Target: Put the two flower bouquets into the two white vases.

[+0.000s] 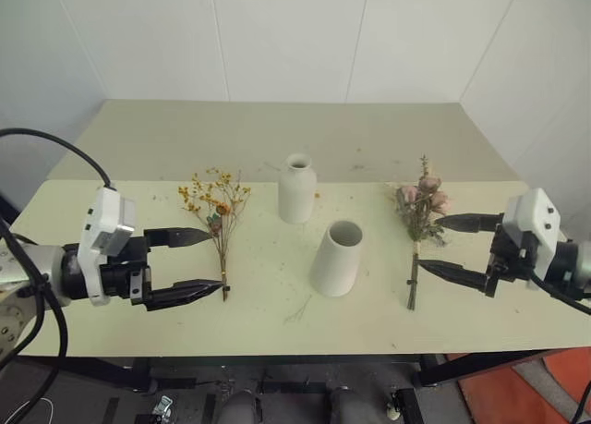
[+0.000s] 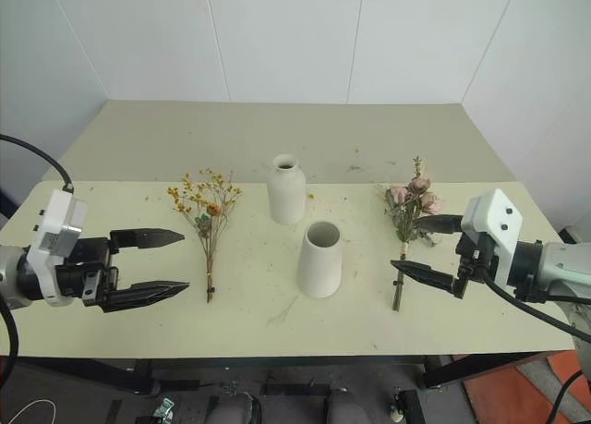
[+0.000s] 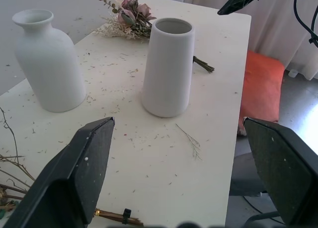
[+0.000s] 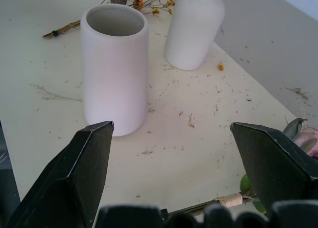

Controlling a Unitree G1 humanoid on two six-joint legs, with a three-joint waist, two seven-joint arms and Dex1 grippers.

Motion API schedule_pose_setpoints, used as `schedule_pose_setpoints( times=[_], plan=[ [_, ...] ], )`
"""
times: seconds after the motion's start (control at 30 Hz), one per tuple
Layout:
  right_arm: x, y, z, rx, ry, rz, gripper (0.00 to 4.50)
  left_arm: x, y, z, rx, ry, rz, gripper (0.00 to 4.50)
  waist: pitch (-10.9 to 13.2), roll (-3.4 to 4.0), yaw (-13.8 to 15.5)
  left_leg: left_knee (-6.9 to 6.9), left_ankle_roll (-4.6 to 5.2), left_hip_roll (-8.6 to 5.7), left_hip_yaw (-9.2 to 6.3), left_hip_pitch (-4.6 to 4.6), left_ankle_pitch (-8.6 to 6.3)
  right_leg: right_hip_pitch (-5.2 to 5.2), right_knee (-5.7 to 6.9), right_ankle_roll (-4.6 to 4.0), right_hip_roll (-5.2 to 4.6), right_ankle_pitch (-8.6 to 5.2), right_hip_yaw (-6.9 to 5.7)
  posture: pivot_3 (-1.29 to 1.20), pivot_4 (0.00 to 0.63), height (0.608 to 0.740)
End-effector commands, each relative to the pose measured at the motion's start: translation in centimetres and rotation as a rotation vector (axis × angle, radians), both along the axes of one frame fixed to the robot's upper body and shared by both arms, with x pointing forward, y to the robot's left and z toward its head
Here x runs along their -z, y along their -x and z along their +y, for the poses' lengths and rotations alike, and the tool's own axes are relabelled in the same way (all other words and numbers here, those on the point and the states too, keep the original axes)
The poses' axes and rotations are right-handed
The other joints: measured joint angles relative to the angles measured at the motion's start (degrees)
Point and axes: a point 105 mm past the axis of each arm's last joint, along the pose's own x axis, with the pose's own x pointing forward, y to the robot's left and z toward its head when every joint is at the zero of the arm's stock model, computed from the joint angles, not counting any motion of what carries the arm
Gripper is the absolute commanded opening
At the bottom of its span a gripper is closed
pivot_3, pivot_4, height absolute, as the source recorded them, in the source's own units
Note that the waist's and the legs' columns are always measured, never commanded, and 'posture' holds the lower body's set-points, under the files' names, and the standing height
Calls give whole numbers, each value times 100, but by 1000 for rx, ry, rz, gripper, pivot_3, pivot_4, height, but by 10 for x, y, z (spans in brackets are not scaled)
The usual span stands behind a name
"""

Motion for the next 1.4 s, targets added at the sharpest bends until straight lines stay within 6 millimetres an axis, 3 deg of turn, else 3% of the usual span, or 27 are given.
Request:
schedule_pose_setpoints(
  times=[0.03, 0.33, 0.47, 0.57, 0.73, 0.9, 1.03, 1.17, 1.27, 1.4],
  plan=[
    [-10, -1, 1, -17, 21, -46, 4451, -9, 0, -2, 21, -21, -50, 4500, 0, 0, 0, 0, 0, 0, 0, 0, 0, 0, 0, 0, 0, 0, 0, 0, 150, 740],
    [-11, -7, 3, -7, 10, -33, 4451, -12, -2, -2, 27, -10, -64, 4500, 0, 0, -2, 0, 0, 0, 0, -1, 0, -1, 0, 0, 0, 0, 0, 0, 150, 740],
    [-7, -18, 2, 55, 18, 8, 4451, -15, -7, -6, 48, -9, -81, 4500, 0, 0, -3, 1, 0, 0, 1, 1, 0, 0, 1, 0, 0, 0, 0, 0, 150, 740],
    [-10, -21, 6, 34, 19, -20, 4451, -7, -23, -2, -53, -82, -67, 4500, 0, 0, -2, -1, 0, 0, 0, 0, 0, -2, 0, -1, 1, 0, 0, 0, 150, 740],
    [-24, -25, 14, 4, -27, -58, 4451, 21, -54, 11, -335, -334, 157, 4500, 1, -1, 9, 1, 0, -4, -2, -4, 0, -3, 0, 4, 0, 2, 2, 0, 150, 740],
    [-34, -33, 18, -11, -28, -98, 4451, 28, -81, 5, -496, -392, 347, 4500, 1, -2, 19, 4, 0, -7, -7, -9, 0, -4, 1, 6, 1, 3, -2, 0, 150, 740],
    [-38, -36, 22, -31, -36, -115, 4451, 35, -98, 1, -588, -426, 393, 4500, 1, -2, -29, 3, 1, -10, -10, -16, 0, -9, -1, 7, 0, 2, 0, 0, 150, 740],
    [-43, -38, 27, -55, -40, -147, 4451, 51, -112, 2, -661, -525, 393, 4500, 1, -2, -42, 3, 1, -10, -12, -22, 0, -17, 2, 6, 1, 2, 1, 0, 150, 740],
    [-49, -40, 30, -68, -49, -168, 4451, 51, -121, 3, -709, -524, 403, 4500, 1, -2, -28, 3, 1, -12, -11, -21, 0, -16, 3, 6, 0, 2, 1, 0, 150, 740],
    [-52, -41, 32, -77, -54, -184, 4451, 57, -118, 2, -707, -523, 446, 4500, 1, -2, -11, 3, 1, -13, -13, -25, 0, -17, 1, 6, -2, 2, -1, 0, 150, 740]
  ],
)
